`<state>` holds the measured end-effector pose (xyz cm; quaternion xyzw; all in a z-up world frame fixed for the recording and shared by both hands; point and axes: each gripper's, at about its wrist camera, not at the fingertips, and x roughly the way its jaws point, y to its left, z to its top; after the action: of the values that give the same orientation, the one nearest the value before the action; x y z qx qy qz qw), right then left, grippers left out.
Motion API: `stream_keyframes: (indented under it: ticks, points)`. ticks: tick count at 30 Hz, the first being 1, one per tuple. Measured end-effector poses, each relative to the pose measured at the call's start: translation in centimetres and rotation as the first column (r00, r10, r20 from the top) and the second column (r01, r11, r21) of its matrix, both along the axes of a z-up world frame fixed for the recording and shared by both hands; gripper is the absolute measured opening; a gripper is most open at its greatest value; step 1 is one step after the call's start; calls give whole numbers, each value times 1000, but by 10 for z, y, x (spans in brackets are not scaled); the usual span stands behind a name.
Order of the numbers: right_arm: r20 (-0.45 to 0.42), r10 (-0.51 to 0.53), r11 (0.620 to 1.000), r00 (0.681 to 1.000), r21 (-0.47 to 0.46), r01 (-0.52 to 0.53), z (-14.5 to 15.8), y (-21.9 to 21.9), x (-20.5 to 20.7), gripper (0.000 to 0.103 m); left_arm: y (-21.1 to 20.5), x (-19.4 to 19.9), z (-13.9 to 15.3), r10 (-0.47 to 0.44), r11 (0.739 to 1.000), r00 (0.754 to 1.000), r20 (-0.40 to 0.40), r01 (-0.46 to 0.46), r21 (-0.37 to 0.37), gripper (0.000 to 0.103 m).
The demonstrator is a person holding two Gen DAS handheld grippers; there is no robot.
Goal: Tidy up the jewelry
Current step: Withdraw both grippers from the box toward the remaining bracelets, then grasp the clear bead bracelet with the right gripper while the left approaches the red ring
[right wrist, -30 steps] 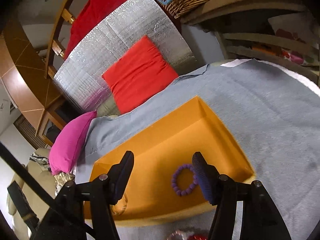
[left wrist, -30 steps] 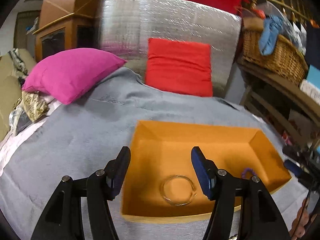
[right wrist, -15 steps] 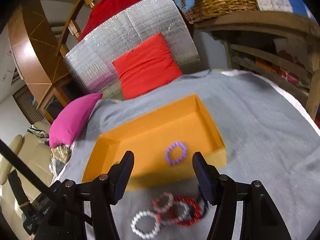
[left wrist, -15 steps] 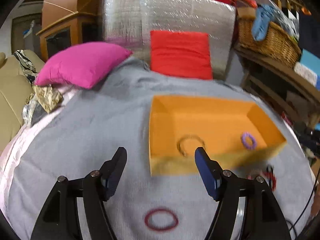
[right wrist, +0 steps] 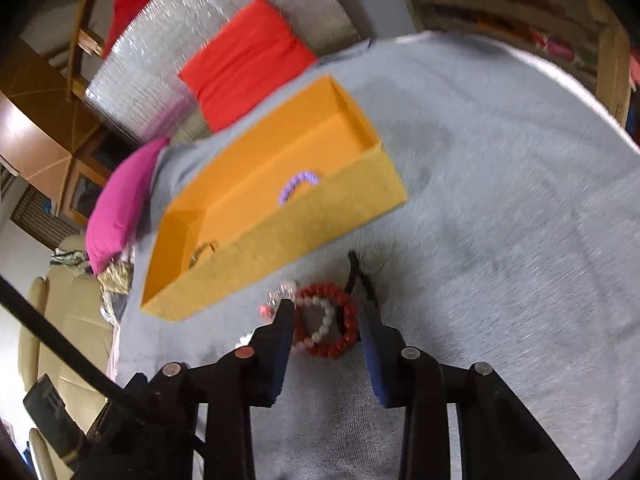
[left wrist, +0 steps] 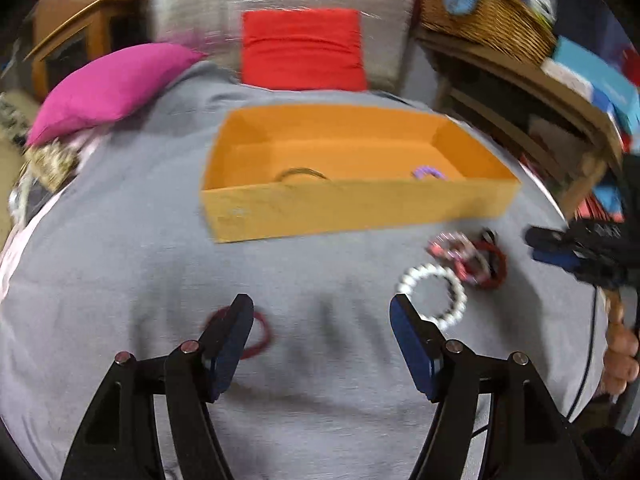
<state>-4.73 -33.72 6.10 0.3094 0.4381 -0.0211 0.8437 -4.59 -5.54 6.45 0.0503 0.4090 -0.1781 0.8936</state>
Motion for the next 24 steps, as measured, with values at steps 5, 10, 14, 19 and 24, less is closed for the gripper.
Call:
stream_keyframes:
  ticks: [5,10,14,19,24]
  points:
    - [-61,-8,1000,998,-30,6,-14,1,13,31,-24,-1,-9,-65,997,998,-2,66,27,71]
    - [-74,-14,1000,997,-25,12,-16,-4,17,31,-33,4,-15,-89,994,996,-12,90,58,71]
    - [-67,-3,1000,998,-12,2,-13,-6,15,31,-32,8,-17,-76,994,997,-21,77,78,71]
    - [-17,28,1000,999,9,-28,-3,3,18,31,-19,15,-15,-37,994,999,1,37,102,71]
    - [-25,60,996,998,72,-58,-10,15,24,31,3,23,-15,1,992,1000,-3,-1,123,71]
